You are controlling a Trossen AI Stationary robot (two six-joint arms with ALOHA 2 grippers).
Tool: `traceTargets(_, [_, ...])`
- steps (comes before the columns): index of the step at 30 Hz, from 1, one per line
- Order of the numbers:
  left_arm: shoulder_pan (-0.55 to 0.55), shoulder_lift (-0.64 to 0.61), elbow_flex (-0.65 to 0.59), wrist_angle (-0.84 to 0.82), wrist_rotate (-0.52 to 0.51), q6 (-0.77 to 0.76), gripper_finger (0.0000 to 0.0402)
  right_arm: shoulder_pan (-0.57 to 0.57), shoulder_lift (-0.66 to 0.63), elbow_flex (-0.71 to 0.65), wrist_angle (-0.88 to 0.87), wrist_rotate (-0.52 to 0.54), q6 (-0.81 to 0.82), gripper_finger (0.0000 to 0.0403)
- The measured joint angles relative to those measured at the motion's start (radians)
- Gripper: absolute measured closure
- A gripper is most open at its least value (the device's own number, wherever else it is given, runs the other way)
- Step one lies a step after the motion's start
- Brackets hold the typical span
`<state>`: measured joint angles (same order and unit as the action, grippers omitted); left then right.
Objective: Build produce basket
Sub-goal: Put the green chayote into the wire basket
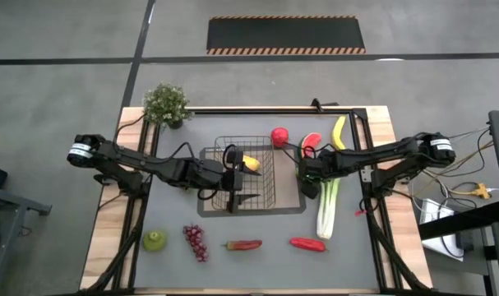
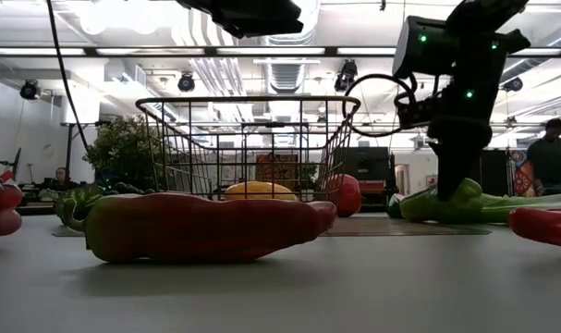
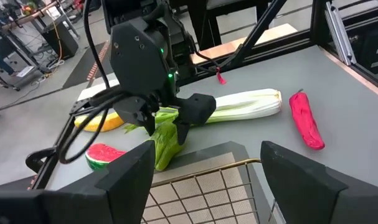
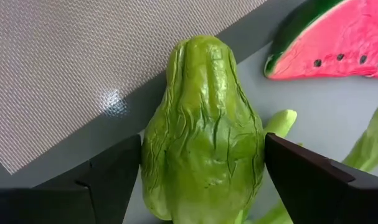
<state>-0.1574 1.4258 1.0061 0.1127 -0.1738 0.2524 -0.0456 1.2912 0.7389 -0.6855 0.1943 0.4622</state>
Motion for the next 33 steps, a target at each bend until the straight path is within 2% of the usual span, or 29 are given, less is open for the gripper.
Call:
traceTargets(7, [0.0,0.0,0.0,-0.001,-0.047,0.049,0.013,0.0,0.018,0.008,0.004,-0.001,0.017,0.0175])
traceTargets(9, [0.0,-0.003,0.0,-0.004,-0.051,0.052,0.013,0.0,0.01,0.008,0.004,-0.003,0.029,0.0186])
traceTargets(16, [-0.001,-0.051,-0.001,-0.036,-0.052,0.087,0.013,0.0,-0.047,0.007,0.012,-0.01,0.039,0.0182])
traceTargets(22, [-0.001,-0.113,-0.027,-0.035,-0.052,0.087,0.013,0.0,-0.101,0.071,-0.069,-0.006,0.027,0.0179])
traceTargets(28, [-0.001,-0.179,-0.156,0.134,-0.052,0.092,0.013,0.0,-0.135,0.164,-0.084,0.018,-0.026,0.0179])
traceTargets(33, [0.0,-0.26,-0.198,0.161,-0.116,0.103,0.013,0.0,-0.132,0.294,-0.158,0.084,-0.085,0.0178])
